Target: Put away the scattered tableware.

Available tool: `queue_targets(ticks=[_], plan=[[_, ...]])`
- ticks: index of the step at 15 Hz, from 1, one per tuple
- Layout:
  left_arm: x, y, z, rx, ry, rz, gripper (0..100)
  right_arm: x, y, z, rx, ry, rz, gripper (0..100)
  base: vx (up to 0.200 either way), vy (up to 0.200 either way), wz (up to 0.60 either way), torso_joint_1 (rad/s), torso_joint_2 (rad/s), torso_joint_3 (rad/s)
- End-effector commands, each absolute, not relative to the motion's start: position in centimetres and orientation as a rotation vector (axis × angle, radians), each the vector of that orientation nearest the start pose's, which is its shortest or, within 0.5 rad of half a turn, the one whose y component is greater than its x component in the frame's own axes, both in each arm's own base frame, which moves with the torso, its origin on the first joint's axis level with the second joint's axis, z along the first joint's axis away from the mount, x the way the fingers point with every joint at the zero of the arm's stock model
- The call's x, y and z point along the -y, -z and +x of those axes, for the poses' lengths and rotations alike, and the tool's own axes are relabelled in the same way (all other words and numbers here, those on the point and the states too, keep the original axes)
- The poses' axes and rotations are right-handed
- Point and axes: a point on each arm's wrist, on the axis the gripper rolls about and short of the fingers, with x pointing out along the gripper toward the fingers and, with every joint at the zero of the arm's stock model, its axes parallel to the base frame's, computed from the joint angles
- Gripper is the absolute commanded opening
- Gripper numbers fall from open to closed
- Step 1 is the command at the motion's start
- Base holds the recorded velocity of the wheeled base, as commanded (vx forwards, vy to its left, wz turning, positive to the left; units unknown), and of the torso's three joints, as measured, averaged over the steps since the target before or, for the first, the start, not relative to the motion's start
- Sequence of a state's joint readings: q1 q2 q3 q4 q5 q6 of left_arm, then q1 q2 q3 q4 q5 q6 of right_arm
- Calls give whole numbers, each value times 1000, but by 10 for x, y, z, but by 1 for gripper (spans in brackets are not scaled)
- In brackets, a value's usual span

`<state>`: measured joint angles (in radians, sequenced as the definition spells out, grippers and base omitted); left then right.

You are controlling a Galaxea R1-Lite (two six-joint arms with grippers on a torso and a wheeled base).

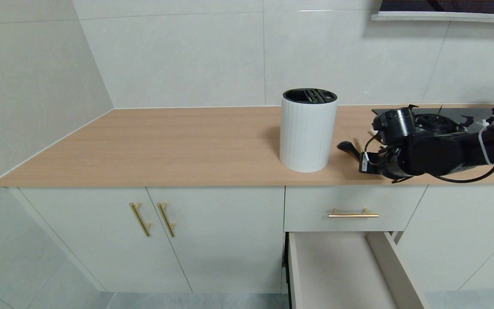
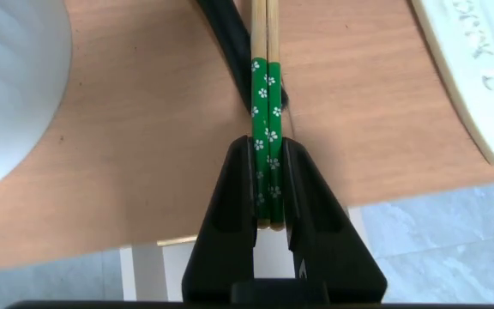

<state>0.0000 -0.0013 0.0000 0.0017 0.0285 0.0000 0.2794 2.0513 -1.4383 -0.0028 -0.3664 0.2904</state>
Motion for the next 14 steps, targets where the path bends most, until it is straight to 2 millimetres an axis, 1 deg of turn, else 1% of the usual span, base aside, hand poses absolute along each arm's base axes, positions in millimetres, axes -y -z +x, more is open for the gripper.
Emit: queue_targets(ticks=[1,2,3,5,7,8,10,12,14], plan=[[-1,-75,-23,-2,-29,0,100,-97,-200,356,-521,146,105,0,0,0,0,0,0,0],[-1,-75,-23,-2,-29,0,100,-95,-205,347,-514,142,108,0,0,0,0,0,0,0],[-1,-75,-23,-2,-29,0,100,-91,-213,332,-505,131,114,0,0,0,0,0,0,0],[-1,-75,-23,-2,-29,0,100,-84,-227,289,-496,57,132,0,0,0,0,0,0,0],[-1,-75,-23,-2,-29,0,100,-79,-230,263,-518,-6,141,0,0,0,0,0,0,0],[-1,-75,-23,-2,-29,0,100,-73,-236,240,-559,-54,144,0,0,0,0,0,0,0],[-1,-75,-23,-2,-29,0,100,-66,-247,207,-600,-176,157,0,0,0,0,0,0,0],[-1,-75,-23,-2,-29,0,100,-60,-248,184,-643,-289,97,0,0,0,0,0,0,0],[-1,-75,-23,-2,-29,0,100,-60,-246,179,-657,-311,71,0,0,0,0,0,0,0]])
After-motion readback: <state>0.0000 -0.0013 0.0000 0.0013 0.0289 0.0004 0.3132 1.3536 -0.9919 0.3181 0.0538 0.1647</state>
